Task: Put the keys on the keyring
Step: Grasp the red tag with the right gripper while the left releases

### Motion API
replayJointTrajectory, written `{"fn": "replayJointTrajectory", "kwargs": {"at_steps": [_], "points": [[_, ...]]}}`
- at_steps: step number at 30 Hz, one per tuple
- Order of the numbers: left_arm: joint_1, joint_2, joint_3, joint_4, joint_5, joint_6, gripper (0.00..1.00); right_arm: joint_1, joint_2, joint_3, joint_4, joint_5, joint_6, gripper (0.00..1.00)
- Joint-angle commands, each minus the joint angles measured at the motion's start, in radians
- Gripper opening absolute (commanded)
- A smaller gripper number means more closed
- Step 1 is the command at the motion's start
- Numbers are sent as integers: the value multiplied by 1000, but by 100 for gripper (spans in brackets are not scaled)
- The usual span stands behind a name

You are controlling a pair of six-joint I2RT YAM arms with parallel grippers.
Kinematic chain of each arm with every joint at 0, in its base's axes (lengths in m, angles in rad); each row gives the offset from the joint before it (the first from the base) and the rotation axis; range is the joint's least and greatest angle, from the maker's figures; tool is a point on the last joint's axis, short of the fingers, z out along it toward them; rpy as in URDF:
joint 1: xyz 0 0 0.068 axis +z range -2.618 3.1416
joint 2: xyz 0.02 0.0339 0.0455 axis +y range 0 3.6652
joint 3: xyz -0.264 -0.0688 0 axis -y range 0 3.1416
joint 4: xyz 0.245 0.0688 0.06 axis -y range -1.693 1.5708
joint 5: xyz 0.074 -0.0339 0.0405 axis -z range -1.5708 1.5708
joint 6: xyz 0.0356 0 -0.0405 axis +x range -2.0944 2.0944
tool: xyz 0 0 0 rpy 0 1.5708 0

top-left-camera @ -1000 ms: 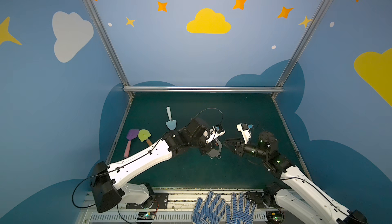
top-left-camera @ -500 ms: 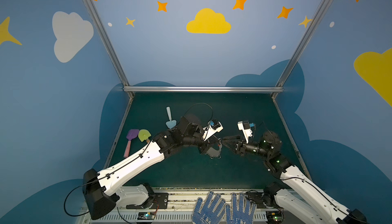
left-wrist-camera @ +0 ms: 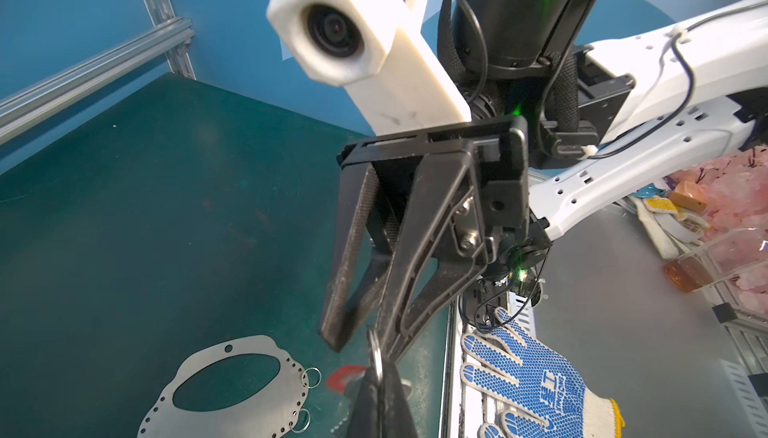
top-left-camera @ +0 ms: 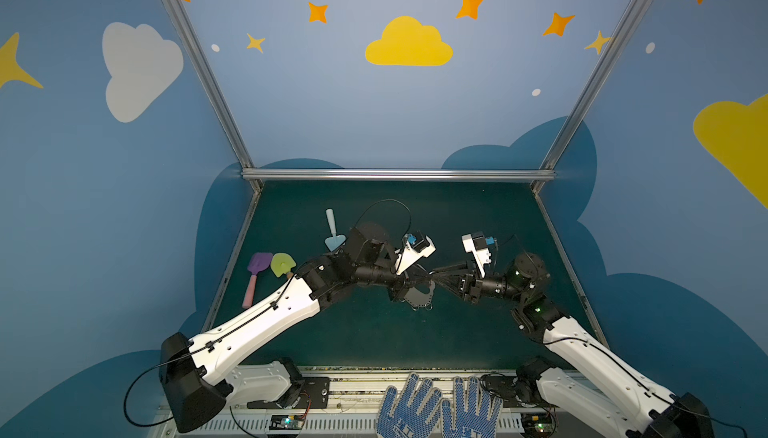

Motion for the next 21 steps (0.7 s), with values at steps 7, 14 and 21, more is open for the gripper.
{"fn": "replayJointTrajectory", "kwargs": {"at_steps": [7, 14, 21], "points": [[3, -24, -8, 22, 55, -8, 4, 1, -11, 41, 60, -63, 12, 18], [3, -19, -7, 21, 57, -13, 5, 8, -24, 52, 50, -59, -1, 0], [15, -63, -43, 58, 24, -53, 34, 7, -67, 48, -48, 26, -74, 0]]}}
